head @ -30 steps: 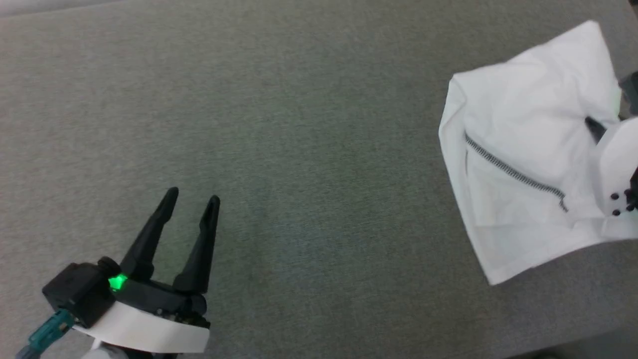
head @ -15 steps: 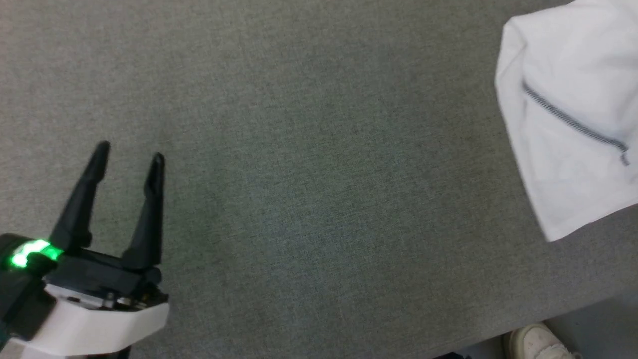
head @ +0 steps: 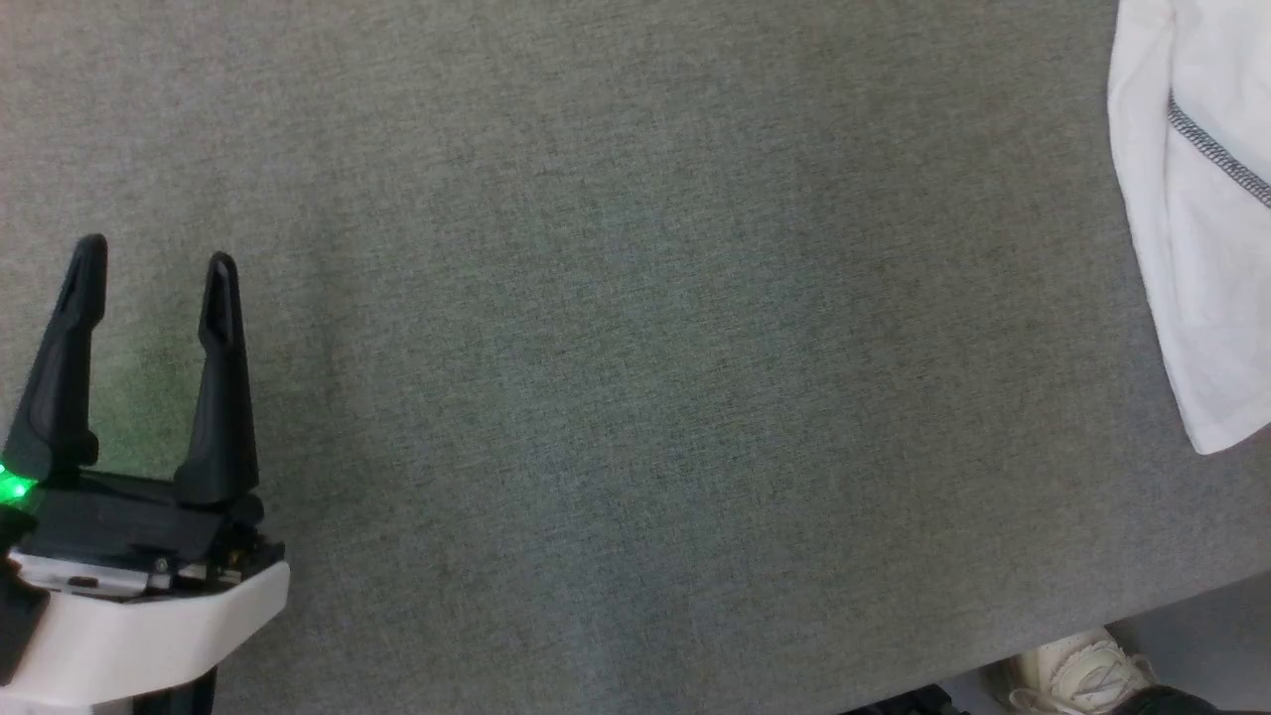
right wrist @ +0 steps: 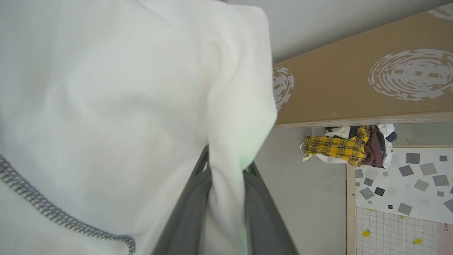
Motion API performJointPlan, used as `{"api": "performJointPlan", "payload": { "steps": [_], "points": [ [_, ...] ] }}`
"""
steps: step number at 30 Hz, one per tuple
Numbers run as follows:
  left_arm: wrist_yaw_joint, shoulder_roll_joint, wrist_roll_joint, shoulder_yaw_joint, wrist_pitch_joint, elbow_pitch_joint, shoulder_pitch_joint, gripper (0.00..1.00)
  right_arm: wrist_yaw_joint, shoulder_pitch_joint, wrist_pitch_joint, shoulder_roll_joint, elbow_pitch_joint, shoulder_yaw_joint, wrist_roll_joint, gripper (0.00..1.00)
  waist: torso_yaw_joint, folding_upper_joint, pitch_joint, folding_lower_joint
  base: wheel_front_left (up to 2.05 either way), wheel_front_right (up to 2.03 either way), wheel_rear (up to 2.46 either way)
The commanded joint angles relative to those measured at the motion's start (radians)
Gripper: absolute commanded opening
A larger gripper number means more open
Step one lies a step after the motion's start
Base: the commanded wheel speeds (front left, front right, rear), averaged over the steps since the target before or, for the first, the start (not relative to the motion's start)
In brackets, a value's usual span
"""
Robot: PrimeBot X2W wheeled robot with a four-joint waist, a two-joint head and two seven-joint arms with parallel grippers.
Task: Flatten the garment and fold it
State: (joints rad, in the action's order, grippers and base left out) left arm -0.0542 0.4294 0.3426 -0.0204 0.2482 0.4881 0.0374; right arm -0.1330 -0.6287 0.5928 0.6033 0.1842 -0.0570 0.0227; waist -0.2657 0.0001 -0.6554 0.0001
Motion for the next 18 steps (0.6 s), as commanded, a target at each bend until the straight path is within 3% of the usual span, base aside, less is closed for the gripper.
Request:
{"api": "performJointPlan", "payload": {
  "steps": [1,2,3,11,18],
  "points": [
    [-0.005,-0.003,-0.009,0.006,0.008,0.004,0.022,1.0,0.002,-0.014,-0.009,-0.008,0.005,-0.007,-0.011,0.26,0.005,-0.0001,-0.014,-0.0001,0.0,0.0,0.0],
    [-0.005,-0.005,-0.012,0.008,0.008,0.003,0.026,1.0,0.002,-0.014,-0.014,-0.01,0.009,-0.01,-0.018,0.49,0.006,-0.0001,-0.016,-0.0001,0.0,0.0,0.0],
    [-0.006,-0.007,-0.013,0.009,0.009,0.002,0.029,1.0,0.002,-0.015,-0.018,-0.012,0.012,-0.012,-0.024,0.97,0.006,-0.0001,-0.018,-0.0001,0.0,0.0,0.0],
    [0.001,-0.029,-0.016,0.012,0.012,-0.02,0.041,1.0,0.002,-0.03,-0.045,-0.017,0.057,-0.015,-0.048,1.0,0.007,-0.0001,0.009,-0.0001,0.0,0.0,0.0],
    [0.01,-0.075,-0.016,0.009,0.013,-0.062,0.033,1.0,0.002,0.005,-0.094,-0.028,0.089,-0.052,-0.032,1.0,0.023,-0.0001,0.106,-0.0001,0.0,0.0,0.0]
  ]
}}
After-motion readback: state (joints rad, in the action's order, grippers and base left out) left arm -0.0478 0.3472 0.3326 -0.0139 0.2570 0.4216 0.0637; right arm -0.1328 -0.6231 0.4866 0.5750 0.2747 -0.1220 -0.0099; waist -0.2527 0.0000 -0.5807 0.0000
